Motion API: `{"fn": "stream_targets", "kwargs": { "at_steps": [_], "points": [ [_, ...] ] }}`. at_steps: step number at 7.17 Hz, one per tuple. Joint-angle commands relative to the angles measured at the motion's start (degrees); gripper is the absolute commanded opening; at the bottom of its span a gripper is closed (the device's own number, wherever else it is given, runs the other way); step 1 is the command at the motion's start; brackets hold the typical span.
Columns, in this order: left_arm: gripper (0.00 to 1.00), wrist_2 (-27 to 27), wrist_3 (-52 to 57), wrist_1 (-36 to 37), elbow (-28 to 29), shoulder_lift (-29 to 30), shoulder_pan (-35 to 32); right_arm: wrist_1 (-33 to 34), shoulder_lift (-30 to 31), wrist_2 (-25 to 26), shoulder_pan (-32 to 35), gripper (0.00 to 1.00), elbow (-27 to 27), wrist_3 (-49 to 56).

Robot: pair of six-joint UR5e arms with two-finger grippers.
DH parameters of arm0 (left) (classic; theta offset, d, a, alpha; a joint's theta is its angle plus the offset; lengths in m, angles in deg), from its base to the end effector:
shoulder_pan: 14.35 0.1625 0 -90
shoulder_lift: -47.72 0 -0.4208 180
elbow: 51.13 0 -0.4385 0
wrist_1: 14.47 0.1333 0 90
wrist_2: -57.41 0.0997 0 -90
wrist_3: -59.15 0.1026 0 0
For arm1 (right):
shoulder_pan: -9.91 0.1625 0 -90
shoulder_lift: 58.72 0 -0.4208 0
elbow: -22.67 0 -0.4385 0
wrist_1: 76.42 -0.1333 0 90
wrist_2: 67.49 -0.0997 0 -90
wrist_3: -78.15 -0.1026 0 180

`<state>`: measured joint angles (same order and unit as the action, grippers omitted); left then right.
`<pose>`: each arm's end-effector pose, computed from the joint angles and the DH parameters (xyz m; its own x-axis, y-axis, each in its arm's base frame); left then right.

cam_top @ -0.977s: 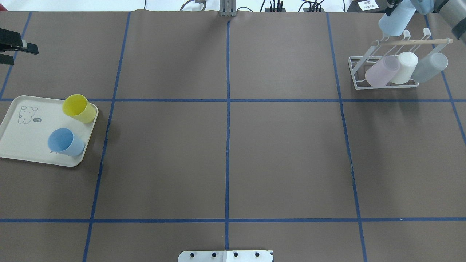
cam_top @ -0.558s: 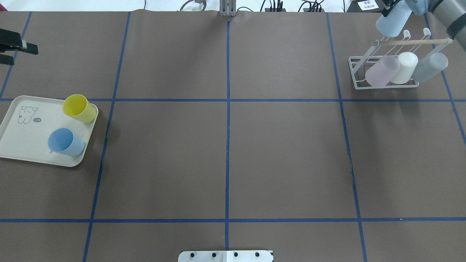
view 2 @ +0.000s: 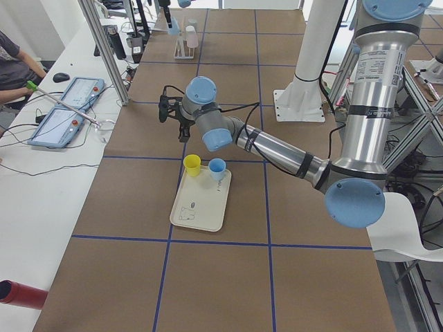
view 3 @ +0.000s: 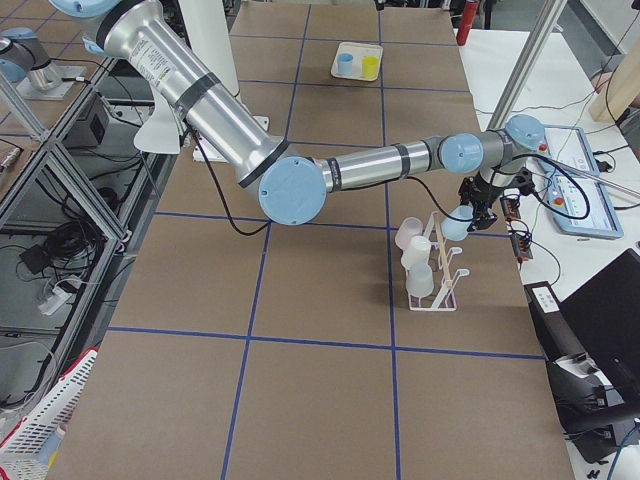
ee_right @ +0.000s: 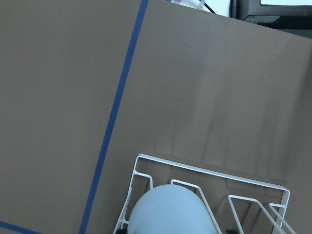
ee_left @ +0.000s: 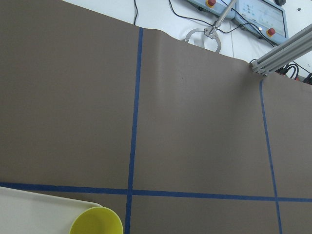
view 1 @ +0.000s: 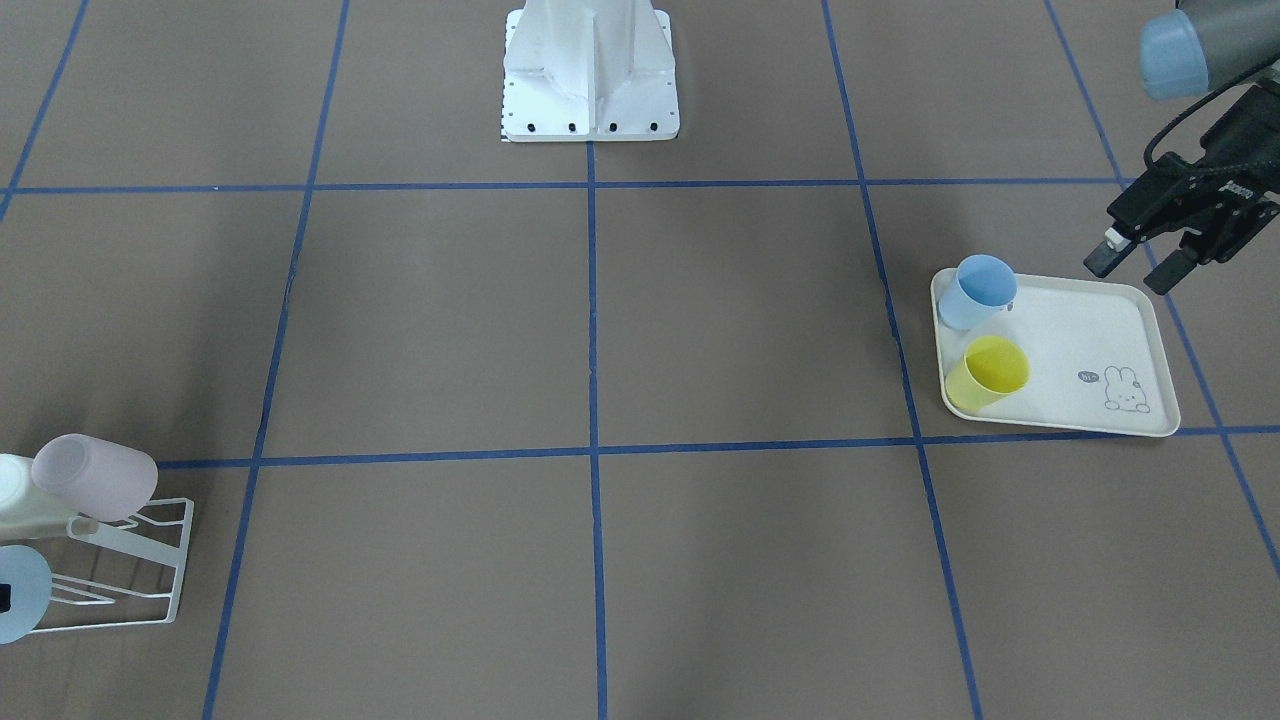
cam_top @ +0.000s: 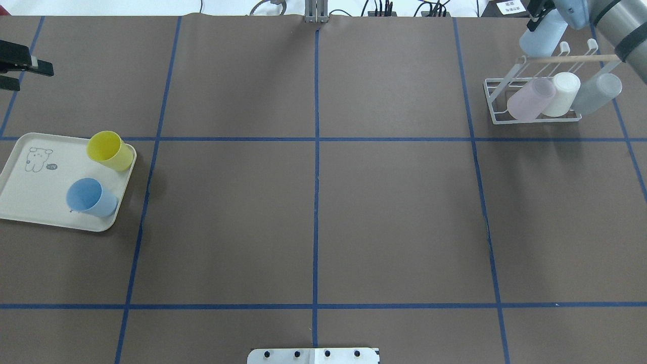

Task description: Transfer IKEA cup to right arm and place on rack

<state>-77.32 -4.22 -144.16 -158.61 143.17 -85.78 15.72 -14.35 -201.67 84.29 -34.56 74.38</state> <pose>0.1186 -0.5450 0.3555 0.3436 -0.0228 -0.9389 0.3585 0.9272 0.1087 -0.1666 -0.8256 0.4129 0.6717 -0.2550 0.6955 0.2209 0.9651 0.1406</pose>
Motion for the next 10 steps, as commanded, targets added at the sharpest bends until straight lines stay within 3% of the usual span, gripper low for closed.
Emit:
{"fn": "stream_targets", "kwargs": {
  "at_steps": [1, 4, 5, 6, 7, 8, 10],
  "points": [
    [1.00, 0.09, 0.00, 0.05, 0.08, 0.00, 0.06, -0.03, 0.19, 1.20, -0.64, 0.25, 0.01, -0.01],
    [1.00, 0.09, 0.00, 0.05, 0.08, 0.00, 0.06, -0.03, 0.80, 1.74, -1.69, 0.28, 0.01, 0.08],
    [1.00, 0.09, 0.00, 0.05, 0.17, -0.09, 0.15, -0.20, 1.15, 2.00, -2.04, 0.34, 0.01, 0.08],
    [1.00, 0.44, 0.00, 0.05, 0.25, -0.09, 0.15, -0.81, 1.33, 2.26, -2.13, 0.56, 0.01, 0.08],
    [1.00, 0.44, 0.00, 0.05, 0.43, -0.09, 0.15, -0.91, 1.68, 2.27, -2.22, 0.86, 0.01, -0.01],
    [1.00, 0.44, 0.09, 0.05, 0.60, 0.00, 0.15, -1.34, 1.68, 2.27, -2.31, 0.98, 0.01, -0.18],
    [1.00, 2.79, 3.83, 0.13, 1.04, -2.00, 0.24, -1.35, 1.07, 2.27, -2.14, 0.99, -0.26, -0.18]
  ]
}}
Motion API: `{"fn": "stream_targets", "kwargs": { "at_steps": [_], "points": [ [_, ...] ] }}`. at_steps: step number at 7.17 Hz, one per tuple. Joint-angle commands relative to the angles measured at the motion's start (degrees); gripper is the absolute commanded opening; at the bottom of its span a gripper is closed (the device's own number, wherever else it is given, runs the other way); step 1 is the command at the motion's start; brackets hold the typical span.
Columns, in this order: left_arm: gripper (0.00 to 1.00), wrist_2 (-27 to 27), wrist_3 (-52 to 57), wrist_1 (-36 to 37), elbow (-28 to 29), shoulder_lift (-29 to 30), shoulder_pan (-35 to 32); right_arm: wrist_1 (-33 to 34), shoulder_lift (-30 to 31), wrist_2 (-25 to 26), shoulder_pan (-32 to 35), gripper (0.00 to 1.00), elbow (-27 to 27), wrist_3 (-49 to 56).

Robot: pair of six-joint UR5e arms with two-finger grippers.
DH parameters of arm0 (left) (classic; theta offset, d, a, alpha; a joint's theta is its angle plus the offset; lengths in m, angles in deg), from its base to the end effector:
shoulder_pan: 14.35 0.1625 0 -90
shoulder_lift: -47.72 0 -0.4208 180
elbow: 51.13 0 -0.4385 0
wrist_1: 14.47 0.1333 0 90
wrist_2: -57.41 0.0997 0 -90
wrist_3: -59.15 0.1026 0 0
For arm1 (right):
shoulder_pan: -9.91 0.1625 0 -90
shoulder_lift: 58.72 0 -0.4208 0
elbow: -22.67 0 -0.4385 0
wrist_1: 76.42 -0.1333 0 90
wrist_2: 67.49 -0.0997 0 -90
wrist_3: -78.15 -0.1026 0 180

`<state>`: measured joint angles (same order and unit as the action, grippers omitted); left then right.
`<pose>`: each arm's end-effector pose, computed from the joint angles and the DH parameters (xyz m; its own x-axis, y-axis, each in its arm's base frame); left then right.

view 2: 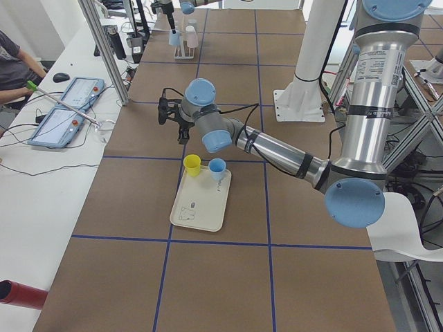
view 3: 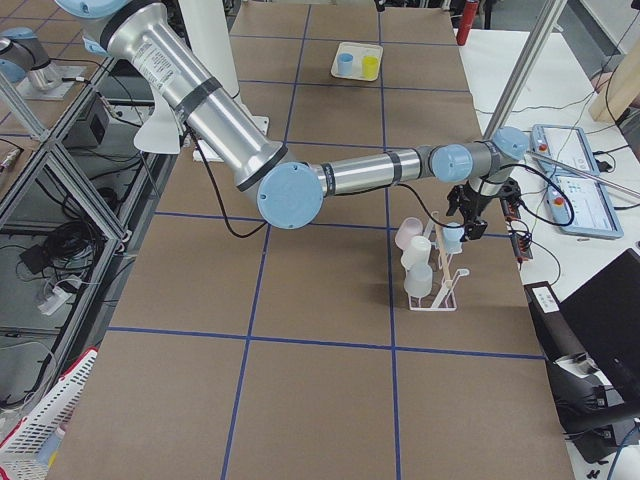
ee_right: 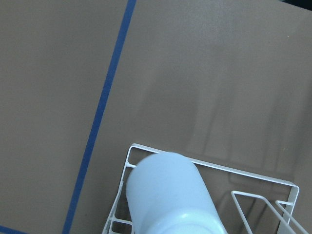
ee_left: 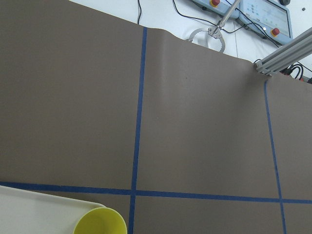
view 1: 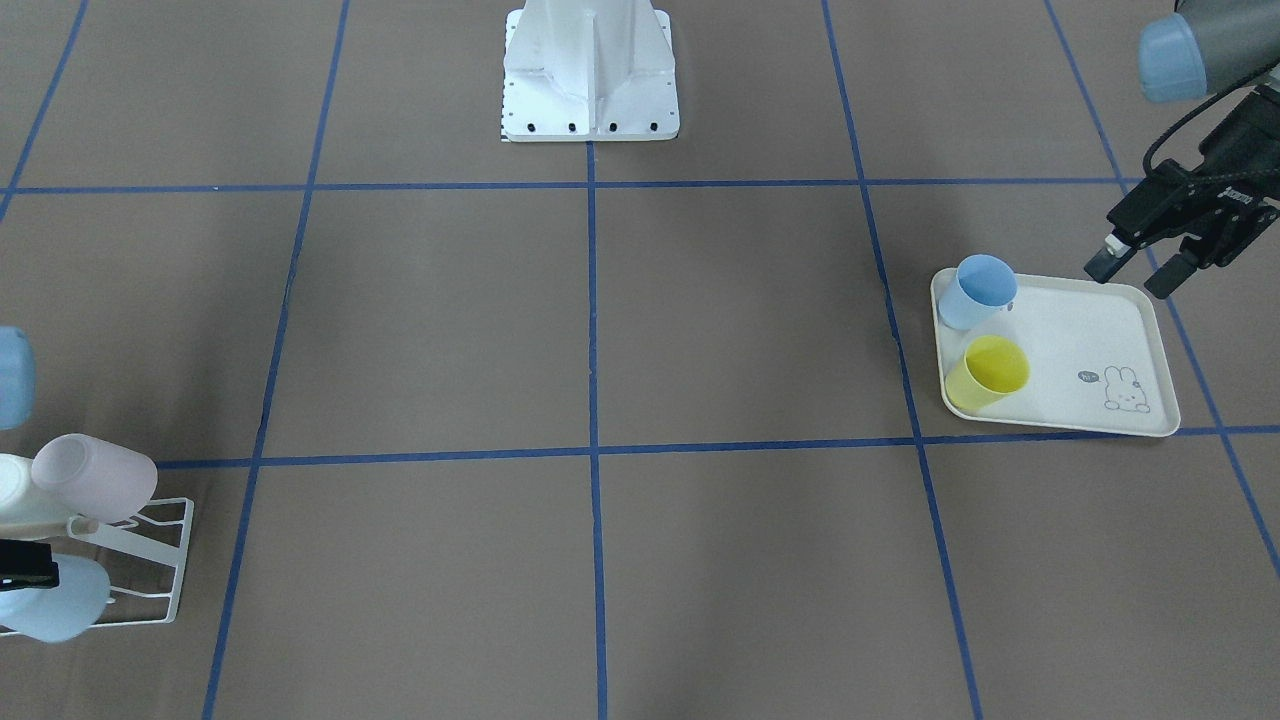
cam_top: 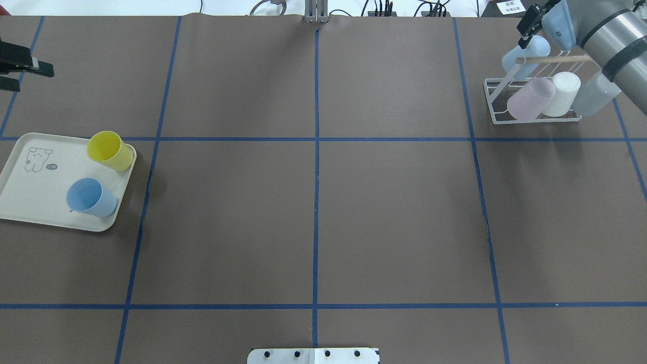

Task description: Transfer IKEA cup to right arm and place on rack

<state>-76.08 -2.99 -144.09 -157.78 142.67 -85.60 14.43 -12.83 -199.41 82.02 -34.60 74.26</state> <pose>0.1198 -0.5478 0.3688 0.3672 -0.0271 -0.9297 0.3636 0.9242 0.1166 -0.1948 -0.8143 0.4350 0.6895 -0.2805 0.6677 0.2558 0.9569 0.1378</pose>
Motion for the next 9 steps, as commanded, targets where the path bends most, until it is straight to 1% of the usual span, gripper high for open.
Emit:
{"fn": "stream_targets", "kwargs": {
  "at_steps": [1, 2, 3, 4, 5, 6, 7, 8, 9],
  "points": [
    [1.00, 1.92, 8.55, 1.72, 0.21, -2.48, -0.38, 0.54, -0.88, -0.60, 1.44, 0.99, -2.65, -0.24],
    [1.00, 3.66, 11.40, 4.35, 0.12, -3.45, -0.21, 1.86, -0.36, -2.78, 2.58, 0.99, -7.63, -0.59],
    [1.00, 6.81, 13.51, 6.55, 0.21, -5.20, 1.27, 6.13, 1.03, -4.37, 2.86, 0.99, -13.60, -0.85],
    [1.00, 7.97, 14.40, 10.31, 0.12, -5.39, 3.46, 7.13, 5.92, -4.56, 2.86, 0.99, -21.31, -2.25],
    [1.00, 7.98, 14.41, 10.78, 0.12, -7.04, 6.44, 7.05, 11.10, -4.48, 2.86, 0.99, -29.92, -6.96],
    [1.00, 7.90, 13.46, 11.05, 0.12, -8.37, 10.56, 6.79, 15.07, -4.74, 2.68, 0.99, -36.53, -11.88],
    [1.00, 7.72, 12.84, 12.71, 0.12, -9.07, 14.09, 6.79, 17.72, -5.26, 2.51, 0.99, -40.51, -12.62],
    [1.00, 7.81, 11.35, 12.81, 0.12, -9.08, 16.73, 6.53, 20.18, -6.92, 2.51, 0.99, -42.81, -12.54],
    [1.00, 7.37, 11.08, 12.90, 0.12, -9.17, 17.28, 6.53, 21.17, -6.68, 2.07, 0.99, -44.49, -12.54]
  ]
}}
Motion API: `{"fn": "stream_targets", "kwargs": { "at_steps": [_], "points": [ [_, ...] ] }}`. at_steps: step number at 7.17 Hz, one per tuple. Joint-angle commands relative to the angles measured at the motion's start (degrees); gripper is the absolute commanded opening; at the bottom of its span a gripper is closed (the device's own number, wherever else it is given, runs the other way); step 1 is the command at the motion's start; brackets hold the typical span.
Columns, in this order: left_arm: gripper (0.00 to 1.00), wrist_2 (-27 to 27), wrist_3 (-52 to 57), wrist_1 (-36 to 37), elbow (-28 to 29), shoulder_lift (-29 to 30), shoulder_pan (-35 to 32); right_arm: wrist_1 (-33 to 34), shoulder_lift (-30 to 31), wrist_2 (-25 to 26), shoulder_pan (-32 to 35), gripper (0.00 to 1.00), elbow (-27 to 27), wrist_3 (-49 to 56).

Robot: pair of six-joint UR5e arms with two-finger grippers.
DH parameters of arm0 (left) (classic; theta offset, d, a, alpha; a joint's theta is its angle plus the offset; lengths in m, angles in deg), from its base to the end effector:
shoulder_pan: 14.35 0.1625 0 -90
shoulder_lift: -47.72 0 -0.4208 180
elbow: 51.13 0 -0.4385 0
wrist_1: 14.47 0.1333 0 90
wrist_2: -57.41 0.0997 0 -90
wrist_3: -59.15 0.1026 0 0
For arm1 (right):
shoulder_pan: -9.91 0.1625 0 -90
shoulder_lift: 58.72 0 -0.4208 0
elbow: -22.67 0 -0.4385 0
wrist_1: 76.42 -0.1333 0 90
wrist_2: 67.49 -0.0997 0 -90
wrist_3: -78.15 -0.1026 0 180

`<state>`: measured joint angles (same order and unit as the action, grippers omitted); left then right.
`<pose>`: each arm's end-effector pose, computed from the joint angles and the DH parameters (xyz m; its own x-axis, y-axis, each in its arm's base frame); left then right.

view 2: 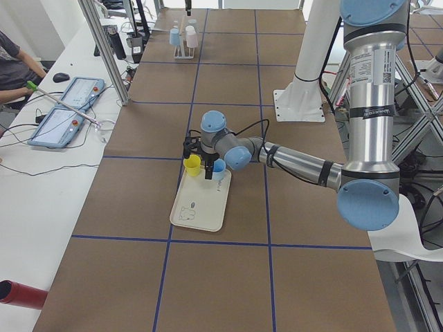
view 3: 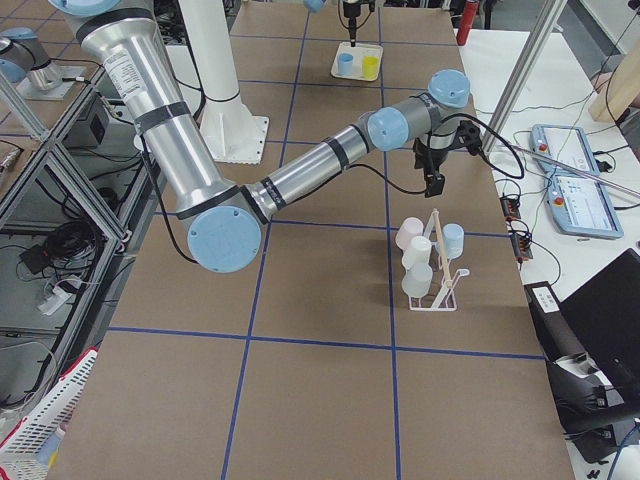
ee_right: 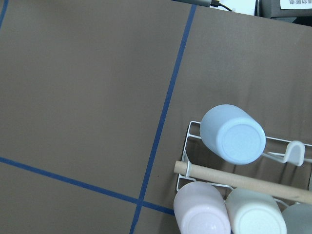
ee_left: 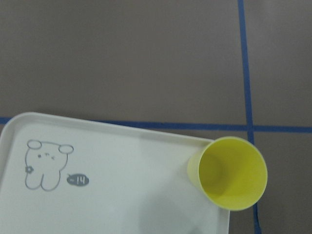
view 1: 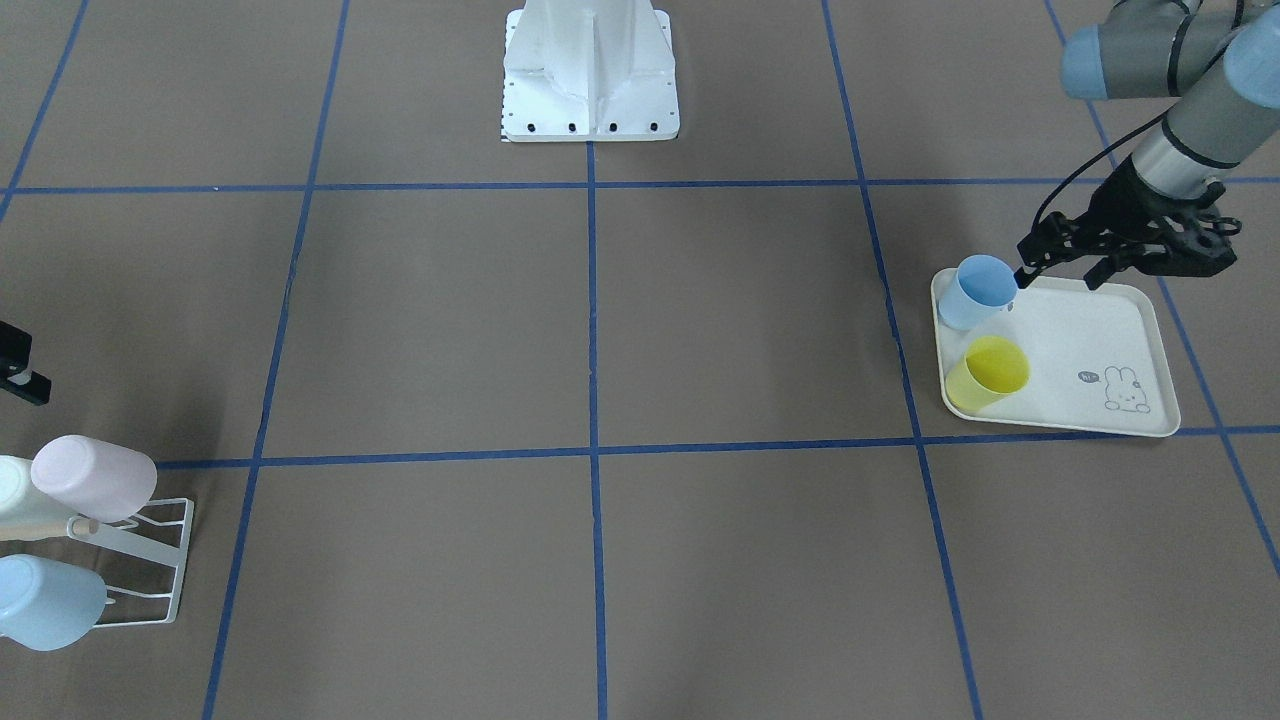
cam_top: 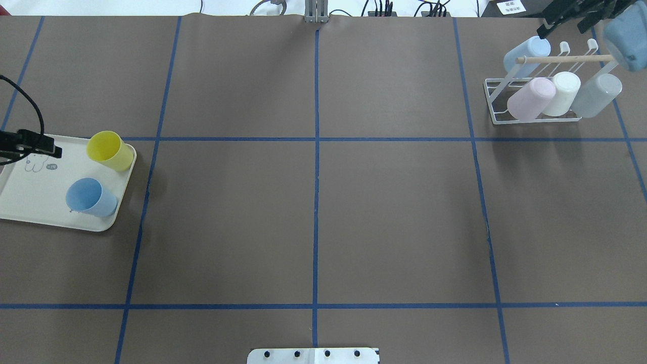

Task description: Transfer IKEA cup to right arm and place on rack

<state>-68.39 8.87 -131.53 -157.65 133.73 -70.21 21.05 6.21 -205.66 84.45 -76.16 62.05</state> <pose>0.2360 -0.4787 0.4877 0.6279 -0.0025 -0.7783 0.0790 0.9950 0.0605 -0.1217 -0.6532 0.3160 0.5988 -0.2386 0.7645 0.0756 0.9672 0.2426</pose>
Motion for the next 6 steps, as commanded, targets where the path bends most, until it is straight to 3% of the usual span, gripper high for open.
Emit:
{"fn": "stream_targets", "kwargs": {
  "at_steps": [1, 4, 5, 6],
  "points": [
    [1.00, 0.02, -0.88, 0.51, 0.17, -0.32, 3.20, -0.09, 2.30, -0.52, -0.63, 0.99, -2.95, -0.51],
    [0.92, 0.29, -0.53, 0.43, 2.10, -0.06, 4.18, -0.18, 3.18, -0.52, -0.80, 0.99, -3.03, -0.42],
    [0.82, 0.29, -0.52, 0.42, 2.28, 0.12, 4.36, -0.18, 3.18, -0.52, -1.15, 0.99, -2.95, -0.42],
    [0.64, 0.20, -0.87, 0.42, 2.46, 0.47, 4.36, -0.09, 3.27, -0.43, -1.07, 0.99, -2.86, -0.51]
  ]
}}
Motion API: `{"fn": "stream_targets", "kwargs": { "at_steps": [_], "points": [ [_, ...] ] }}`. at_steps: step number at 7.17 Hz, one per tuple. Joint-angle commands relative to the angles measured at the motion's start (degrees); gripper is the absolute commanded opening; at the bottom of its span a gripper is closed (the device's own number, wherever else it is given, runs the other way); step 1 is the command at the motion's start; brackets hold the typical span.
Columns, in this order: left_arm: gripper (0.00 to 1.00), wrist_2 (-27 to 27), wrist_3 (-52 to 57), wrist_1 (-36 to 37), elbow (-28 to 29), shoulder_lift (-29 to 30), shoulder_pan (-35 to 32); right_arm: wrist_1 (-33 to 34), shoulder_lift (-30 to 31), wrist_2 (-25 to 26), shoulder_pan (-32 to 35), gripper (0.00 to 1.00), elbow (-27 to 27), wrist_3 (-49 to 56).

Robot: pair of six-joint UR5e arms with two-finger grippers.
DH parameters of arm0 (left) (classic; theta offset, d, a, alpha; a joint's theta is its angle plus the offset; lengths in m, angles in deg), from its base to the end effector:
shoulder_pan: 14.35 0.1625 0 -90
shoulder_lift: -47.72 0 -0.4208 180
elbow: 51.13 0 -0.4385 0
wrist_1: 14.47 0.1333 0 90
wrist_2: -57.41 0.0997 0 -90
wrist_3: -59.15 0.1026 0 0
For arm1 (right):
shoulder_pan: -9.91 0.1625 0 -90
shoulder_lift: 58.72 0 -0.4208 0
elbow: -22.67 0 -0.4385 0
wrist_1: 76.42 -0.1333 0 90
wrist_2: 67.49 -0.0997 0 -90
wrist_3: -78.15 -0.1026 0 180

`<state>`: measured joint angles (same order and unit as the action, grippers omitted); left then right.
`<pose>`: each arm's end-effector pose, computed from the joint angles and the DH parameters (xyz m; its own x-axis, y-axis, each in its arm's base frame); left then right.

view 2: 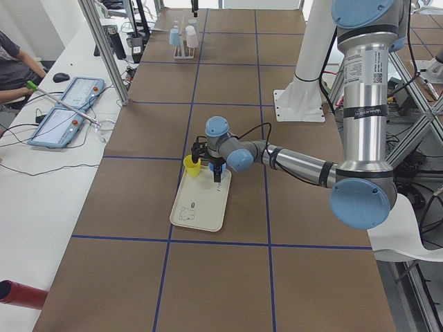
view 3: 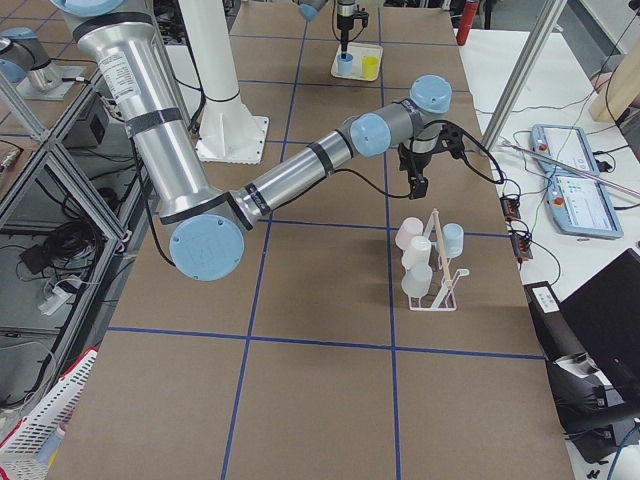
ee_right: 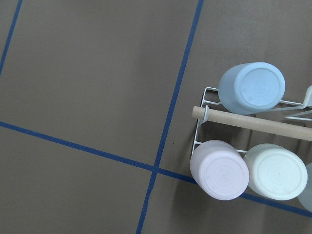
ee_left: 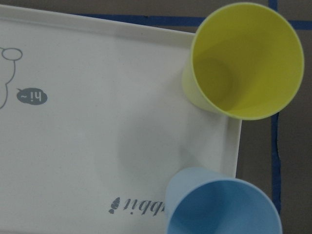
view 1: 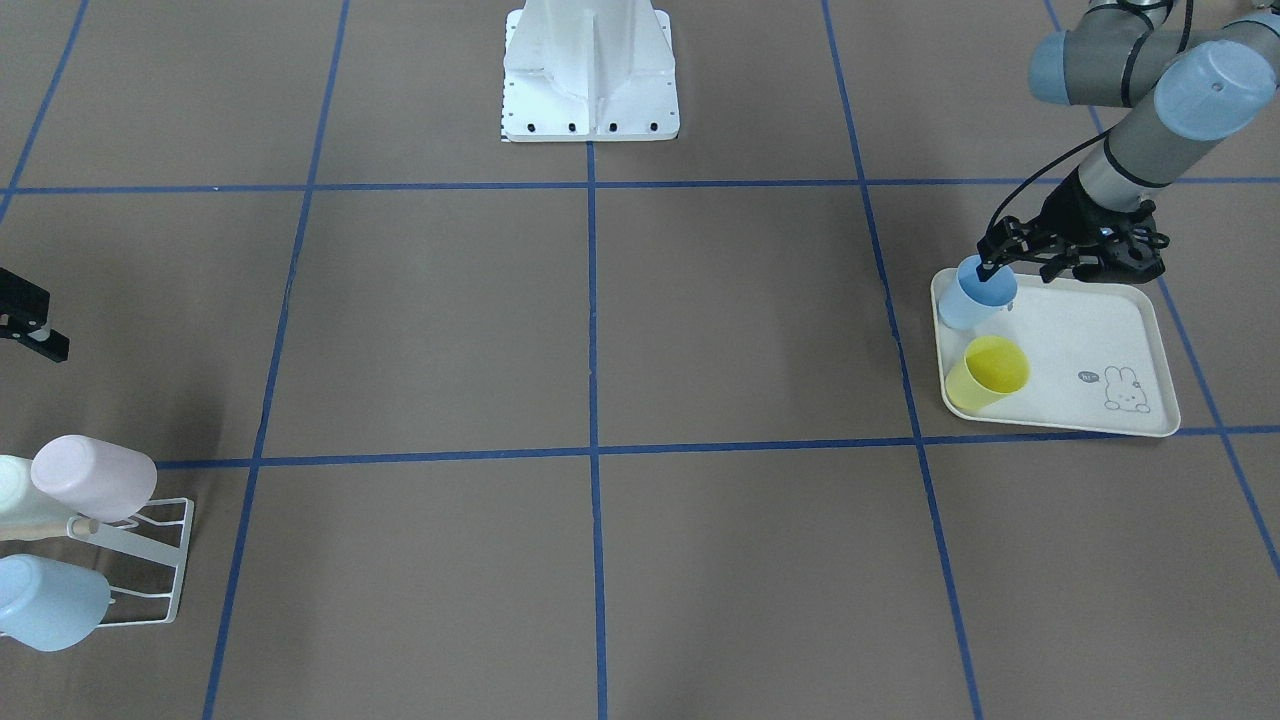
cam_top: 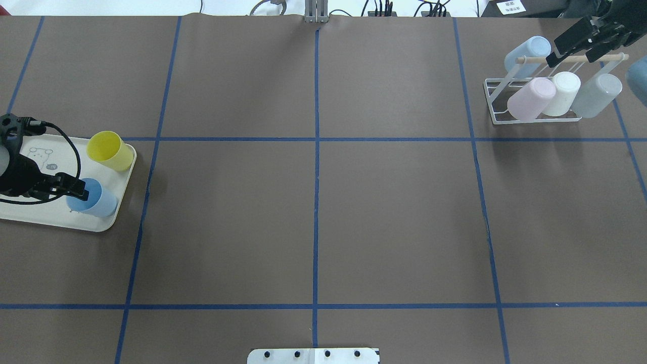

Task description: Transfer IKEA cup to right arm and place on rack

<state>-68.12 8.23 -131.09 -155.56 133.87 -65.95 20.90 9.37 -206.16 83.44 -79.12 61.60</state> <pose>0.2731 -0.4632 0.5081 0.6485 0.0077 -0.7611 0.0138 0.9997 0.0218 -0.1279 -0.6309 0.3260 0.5887 -0.2415 0.7714 0.0900 0.9680 0.2343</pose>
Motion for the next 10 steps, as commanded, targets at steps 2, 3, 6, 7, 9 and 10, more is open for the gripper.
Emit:
{"fn": "stream_targets", "kwargs": {
  "at_steps": [2, 3, 6, 7, 9, 10],
  "points": [
    [0.00, -0.85, -0.07, 1.73, 0.71, 0.77, 0.10, -0.02, 0.11, -0.01, -0.15, 0.99, 0.10, -0.07],
    [0.00, -2.33, 0.02, 10.62, 1.32, 5.65, 0.36, -0.02, 0.11, -0.01, -0.15, 0.99, 0.27, 0.02],
    [0.00, -2.61, 1.51, 20.11, -2.44, 9.92, -0.16, -0.02, 0.02, 0.07, -0.32, 0.99, 0.54, -0.15],
    [0.00, -2.70, 1.95, 20.38, -3.75, 9.92, -0.34, 0.06, 0.02, 0.07, -0.50, 0.99, 0.54, -0.15],
    [0.00, -2.35, 1.61, 24.41, -10.15, 8.26, -2.62, 0.06, -0.15, -0.10, -0.85, 0.99, 0.19, -0.59],
    [0.00, -2.61, 1.35, 24.16, -11.05, 8.42, -2.27, -0.28, -0.59, -0.28, -2.24, 0.99, -0.86, -5.29]
  ]
}}
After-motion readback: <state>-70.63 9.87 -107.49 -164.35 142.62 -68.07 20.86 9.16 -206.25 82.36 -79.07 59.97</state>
